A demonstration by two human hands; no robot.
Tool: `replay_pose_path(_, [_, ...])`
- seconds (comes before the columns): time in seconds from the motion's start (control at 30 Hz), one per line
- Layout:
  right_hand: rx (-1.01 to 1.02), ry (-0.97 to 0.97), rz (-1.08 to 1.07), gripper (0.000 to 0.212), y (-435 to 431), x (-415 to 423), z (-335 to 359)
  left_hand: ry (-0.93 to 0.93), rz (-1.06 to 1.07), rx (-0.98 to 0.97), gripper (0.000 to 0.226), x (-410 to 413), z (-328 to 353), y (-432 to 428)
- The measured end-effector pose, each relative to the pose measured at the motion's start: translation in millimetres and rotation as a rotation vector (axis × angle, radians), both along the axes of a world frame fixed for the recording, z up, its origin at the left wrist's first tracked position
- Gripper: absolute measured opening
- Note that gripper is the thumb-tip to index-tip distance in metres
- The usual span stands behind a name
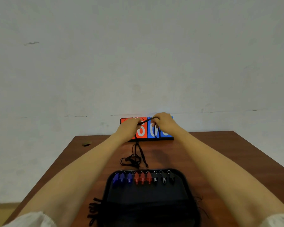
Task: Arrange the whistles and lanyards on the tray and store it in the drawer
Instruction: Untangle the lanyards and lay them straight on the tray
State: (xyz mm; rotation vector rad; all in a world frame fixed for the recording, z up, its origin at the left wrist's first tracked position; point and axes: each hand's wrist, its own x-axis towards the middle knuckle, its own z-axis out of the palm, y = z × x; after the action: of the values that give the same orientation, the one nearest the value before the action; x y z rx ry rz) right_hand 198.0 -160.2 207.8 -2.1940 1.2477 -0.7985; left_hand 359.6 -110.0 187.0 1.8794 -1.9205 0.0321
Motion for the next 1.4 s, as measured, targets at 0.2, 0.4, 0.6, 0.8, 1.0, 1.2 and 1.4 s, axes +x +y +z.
replay_pose_path(0.2, [0.384, -0.498, -0.017, 0.026, -13.8, -12.6, 9.9, 0.115, 0.070, 0.073, 0.014, 15.5, -28.4, -6.9])
replay_pose_path(0.4, [0.508, -0.826, -0.060, 0.025, -29.1, -17.1, 6.8, 0.221, 0.139, 0.107, 0.014, 28.7, -45.7, -13.9])
replay_pose_path(0.6, [0.332, -0.330, -0.242, 0.023, -39.8, -19.9, -9.5, 0.437, 0.107, 0.002, 0.027, 28.8, -41.1, -21.7])
replay_pose_path(0.8, [0.271, 0.210, -0.128, 0.064, -31.7, -3.3, -19.0, 0.300, 0.013, -0.063, 0.024, 14.1, -26.8, -26.8])
replay_pose_path(1.0, [0.355, 0.102, 0.247, 0.083, -17.4, 7.1, -9.2, 0.240, -0.069, -0.045, 0.022, 8.4, -20.4, -26.4])
replay_pose_path(1.2, [0.150, 0.038, 0.204, 0.038, -16.5, 13.8, -17.6, 0.267, -0.129, -0.084, 0.022, 5.6, -12.2, -19.3])
replay_pose_path(1.4, [0.123, -0.077, 0.147, 0.028, -10.3, 8.5, -14.6, 0.432, -0.130, -0.086, 0.018, 3.5, -9.3, -11.3])
